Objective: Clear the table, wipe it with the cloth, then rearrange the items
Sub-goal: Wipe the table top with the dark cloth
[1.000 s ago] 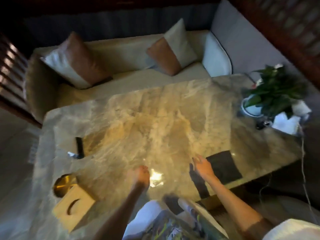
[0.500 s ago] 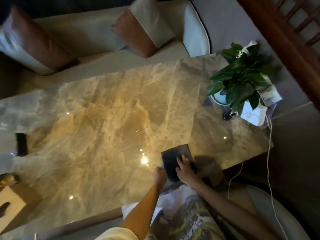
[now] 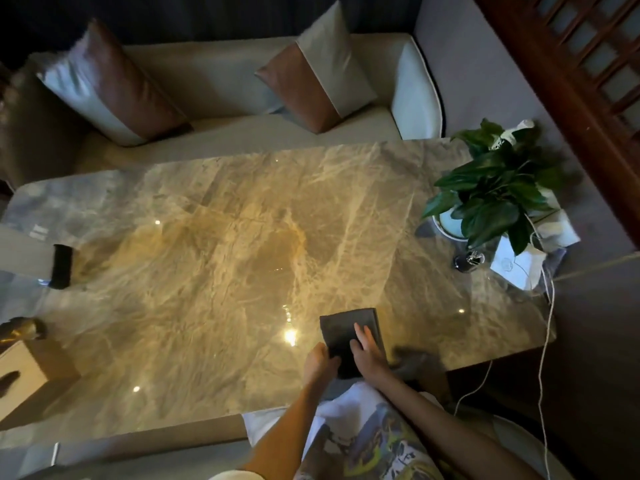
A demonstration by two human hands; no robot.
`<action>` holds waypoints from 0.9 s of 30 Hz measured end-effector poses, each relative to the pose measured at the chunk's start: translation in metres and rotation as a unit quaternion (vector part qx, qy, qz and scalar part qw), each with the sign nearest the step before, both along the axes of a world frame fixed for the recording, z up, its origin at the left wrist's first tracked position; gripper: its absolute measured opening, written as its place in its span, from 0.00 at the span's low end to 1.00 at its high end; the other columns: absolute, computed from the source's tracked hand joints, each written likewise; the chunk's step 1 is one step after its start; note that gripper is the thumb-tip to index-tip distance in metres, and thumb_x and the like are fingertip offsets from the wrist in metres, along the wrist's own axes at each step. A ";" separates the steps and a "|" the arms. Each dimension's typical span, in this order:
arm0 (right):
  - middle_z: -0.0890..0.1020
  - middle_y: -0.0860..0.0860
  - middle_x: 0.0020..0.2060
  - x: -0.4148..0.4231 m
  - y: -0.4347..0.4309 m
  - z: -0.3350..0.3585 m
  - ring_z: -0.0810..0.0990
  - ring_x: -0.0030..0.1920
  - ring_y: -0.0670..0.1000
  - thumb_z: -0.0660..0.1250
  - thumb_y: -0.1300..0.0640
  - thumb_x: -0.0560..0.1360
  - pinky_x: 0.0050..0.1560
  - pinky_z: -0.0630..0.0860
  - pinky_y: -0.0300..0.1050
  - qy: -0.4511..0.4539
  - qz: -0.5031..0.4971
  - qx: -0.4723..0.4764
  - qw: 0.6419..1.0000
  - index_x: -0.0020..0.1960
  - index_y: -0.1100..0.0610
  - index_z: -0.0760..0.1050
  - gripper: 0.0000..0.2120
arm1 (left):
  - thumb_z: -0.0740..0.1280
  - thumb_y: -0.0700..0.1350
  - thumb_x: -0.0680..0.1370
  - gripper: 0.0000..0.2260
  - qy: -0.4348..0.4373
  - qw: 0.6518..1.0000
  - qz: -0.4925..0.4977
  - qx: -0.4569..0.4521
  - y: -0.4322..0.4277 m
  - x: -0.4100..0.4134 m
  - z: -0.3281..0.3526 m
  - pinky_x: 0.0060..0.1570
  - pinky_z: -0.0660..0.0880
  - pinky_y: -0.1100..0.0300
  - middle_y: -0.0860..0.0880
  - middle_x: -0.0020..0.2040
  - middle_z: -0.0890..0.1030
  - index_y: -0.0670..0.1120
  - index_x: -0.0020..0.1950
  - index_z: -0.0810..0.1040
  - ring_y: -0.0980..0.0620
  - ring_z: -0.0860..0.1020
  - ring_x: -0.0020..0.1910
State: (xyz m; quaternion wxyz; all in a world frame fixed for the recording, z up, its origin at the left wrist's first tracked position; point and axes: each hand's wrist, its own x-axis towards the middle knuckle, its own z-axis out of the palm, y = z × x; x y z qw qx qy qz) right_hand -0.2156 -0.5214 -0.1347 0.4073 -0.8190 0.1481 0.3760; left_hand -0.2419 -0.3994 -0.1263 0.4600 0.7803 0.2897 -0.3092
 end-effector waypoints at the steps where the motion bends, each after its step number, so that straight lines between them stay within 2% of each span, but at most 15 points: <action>1: 0.48 0.55 0.80 0.002 0.002 0.002 0.48 0.80 0.54 0.51 0.52 0.84 0.77 0.52 0.50 0.004 -0.020 0.013 1.000 0.80 0.52 0.52 0.25 | 0.65 0.38 0.72 0.07 -0.016 1.000 0.014 -0.012 0.000 0.003 0.005 0.29 0.63 0.62 0.51 0.34 0.72 0.46 0.38 0.68 0.55 0.67 0.31; 4: 0.50 0.52 0.80 0.008 0.015 0.016 0.45 0.80 0.53 0.51 0.49 0.84 0.78 0.47 0.52 0.024 -0.098 0.071 0.992 0.80 0.53 0.52 0.26 | 0.64 0.41 0.66 0.08 -0.078 0.996 -0.008 -0.030 0.003 0.013 0.028 0.30 0.62 0.62 0.51 0.31 0.69 0.47 0.35 0.64 0.54 0.65 0.30; 6: 0.62 0.51 0.75 0.015 0.023 0.019 0.59 0.77 0.53 0.59 0.41 0.80 0.76 0.58 0.52 0.040 -0.147 0.125 0.980 0.77 0.55 0.61 0.30 | 0.64 0.41 0.67 0.08 -0.108 0.993 -0.047 -0.014 0.004 0.023 0.044 0.31 0.64 0.60 0.48 0.32 0.70 0.47 0.37 0.65 0.52 0.66 0.31; 7: 0.73 0.54 0.67 0.017 0.027 0.016 0.71 0.69 0.53 0.64 0.37 0.75 0.69 0.69 0.51 0.039 -0.163 0.158 0.973 0.70 0.57 0.70 0.31 | 0.65 0.40 0.69 0.07 -0.121 0.990 -0.069 0.003 0.005 0.029 0.054 0.31 0.64 0.60 0.48 0.34 0.71 0.46 0.39 0.66 0.52 0.67 0.31; 8: 0.80 0.55 0.53 0.021 0.035 0.021 0.78 0.58 0.53 0.65 0.36 0.72 0.58 0.74 0.48 0.036 -0.196 0.178 0.963 0.60 0.57 0.76 0.27 | 0.65 0.39 0.70 0.06 -0.135 0.987 -0.090 0.024 0.005 0.034 0.064 0.30 0.64 0.61 0.48 0.36 0.71 0.45 0.40 0.68 0.51 0.68 0.33; 9: 0.80 0.55 0.43 0.023 0.040 0.030 0.79 0.49 0.51 0.64 0.38 0.73 0.51 0.75 0.46 0.047 -0.213 0.213 0.952 0.52 0.55 0.77 0.21 | 0.64 0.40 0.72 0.03 -0.153 0.980 -0.112 0.053 0.006 0.039 0.074 0.31 0.64 0.62 0.46 0.38 0.72 0.44 0.43 0.70 0.49 0.70 0.35; 11: 0.82 0.51 0.36 0.031 0.051 0.048 0.80 0.44 0.49 0.57 0.42 0.80 0.46 0.73 0.45 0.045 -0.247 0.285 0.925 0.47 0.52 0.75 0.16 | 0.62 0.41 0.75 0.07 -0.199 0.957 -0.168 0.129 0.010 0.046 0.091 0.37 0.70 0.57 0.43 0.46 0.75 0.41 0.51 0.73 0.43 0.75 0.43; 13: 0.83 0.52 0.37 0.034 0.058 0.053 0.82 0.40 0.48 0.52 0.45 0.83 0.44 0.73 0.44 0.042 -0.274 0.299 0.913 0.45 0.52 0.76 0.19 | 0.60 0.44 0.77 0.09 -0.226 0.926 -0.225 0.203 0.017 0.050 0.107 0.46 0.71 0.51 0.41 0.51 0.76 0.41 0.54 0.73 0.40 0.76 0.49; 14: 0.84 0.53 0.42 0.033 0.059 0.056 0.83 0.41 0.47 0.52 0.45 0.83 0.45 0.74 0.44 0.048 -0.285 0.307 0.907 0.46 0.52 0.78 0.19 | 0.59 0.44 0.78 0.09 -0.238 0.913 -0.244 0.226 0.020 0.051 0.115 0.48 0.71 0.50 0.41 0.52 0.76 0.42 0.54 0.74 0.40 0.76 0.49; 17: 0.85 0.54 0.54 0.024 0.066 0.059 0.83 0.55 0.49 0.57 0.36 0.78 0.60 0.76 0.48 0.067 -0.319 0.375 0.868 0.57 0.50 0.80 0.22 | 0.59 0.45 0.79 0.11 -0.269 0.880 -0.282 0.272 0.029 0.056 0.134 0.49 0.71 0.50 0.41 0.52 0.77 0.42 0.56 0.75 0.41 0.76 0.50; 20: 0.85 0.54 0.55 0.022 0.073 0.064 0.82 0.59 0.50 0.59 0.34 0.76 0.67 0.73 0.50 0.049 -0.296 0.365 0.881 0.60 0.51 0.79 0.25 | 0.59 0.45 0.79 0.10 -0.295 0.865 -0.292 0.283 0.040 0.059 0.147 0.49 0.71 0.50 0.42 0.52 0.78 0.41 0.54 0.76 0.42 0.76 0.50; 22: 0.82 0.49 0.60 0.023 0.079 0.064 0.78 0.62 0.46 0.57 0.36 0.79 0.65 0.71 0.47 0.018 -0.258 0.340 0.904 0.60 0.48 0.76 0.20 | 0.60 0.44 0.79 0.10 -0.316 0.859 -0.290 0.280 0.048 0.058 0.153 0.47 0.72 0.50 0.42 0.49 0.78 0.41 0.52 0.77 0.42 0.76 0.48; 24: 0.80 0.47 0.55 0.025 0.094 0.067 0.77 0.58 0.45 0.57 0.41 0.80 0.59 0.70 0.45 -0.033 -0.262 0.337 0.904 0.56 0.45 0.74 0.12 | 0.62 0.44 0.78 0.09 -0.346 0.848 -0.290 0.278 0.057 0.055 0.152 0.42 0.73 0.50 0.42 0.45 0.79 0.41 0.47 0.78 0.42 0.77 0.43; 26: 0.81 0.50 0.39 0.025 0.109 0.073 0.81 0.42 0.44 0.61 0.41 0.78 0.51 0.72 0.44 -0.010 -0.311 0.313 0.897 0.42 0.49 0.76 0.14 | 0.63 0.45 0.77 0.08 -0.360 0.846 -0.287 0.269 0.068 0.050 0.149 0.38 0.73 0.51 0.43 0.40 0.79 0.42 0.43 0.78 0.43 0.78 0.39; 27: 0.79 0.50 0.35 0.027 0.113 0.067 0.80 0.37 0.43 0.61 0.41 0.78 0.48 0.73 0.43 -0.008 -0.320 0.325 0.890 0.40 0.51 0.75 0.16 | 0.62 0.45 0.77 0.09 -0.365 0.849 -0.284 0.256 0.074 0.048 0.148 0.38 0.73 0.50 0.43 0.41 0.79 0.41 0.43 0.78 0.42 0.77 0.39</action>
